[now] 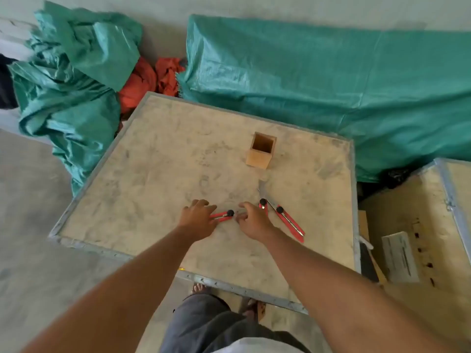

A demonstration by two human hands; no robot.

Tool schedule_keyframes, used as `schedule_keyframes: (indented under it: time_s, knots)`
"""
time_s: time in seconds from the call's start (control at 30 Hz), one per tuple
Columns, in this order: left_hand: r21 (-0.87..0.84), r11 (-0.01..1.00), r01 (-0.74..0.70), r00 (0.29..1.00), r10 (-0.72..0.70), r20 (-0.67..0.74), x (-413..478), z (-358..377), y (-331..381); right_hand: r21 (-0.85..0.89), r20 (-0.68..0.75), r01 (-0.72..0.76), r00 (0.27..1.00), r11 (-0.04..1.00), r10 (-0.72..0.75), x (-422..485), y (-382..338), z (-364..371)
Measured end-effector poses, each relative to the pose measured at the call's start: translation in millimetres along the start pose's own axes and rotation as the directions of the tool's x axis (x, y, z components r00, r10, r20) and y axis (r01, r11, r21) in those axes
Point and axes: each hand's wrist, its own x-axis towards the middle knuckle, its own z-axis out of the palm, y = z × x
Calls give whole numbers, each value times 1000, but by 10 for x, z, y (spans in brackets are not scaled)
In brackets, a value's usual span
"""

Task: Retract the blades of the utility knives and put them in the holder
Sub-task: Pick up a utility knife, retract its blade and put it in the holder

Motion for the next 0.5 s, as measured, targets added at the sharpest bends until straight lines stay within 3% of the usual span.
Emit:
schedule_keyframes:
  time_s: [0.5]
  knots:
    - [-297, 954, 31, 999, -36, -12, -282, 461, -329, 458, -124, -247, 934, 854, 336, 102, -127, 700]
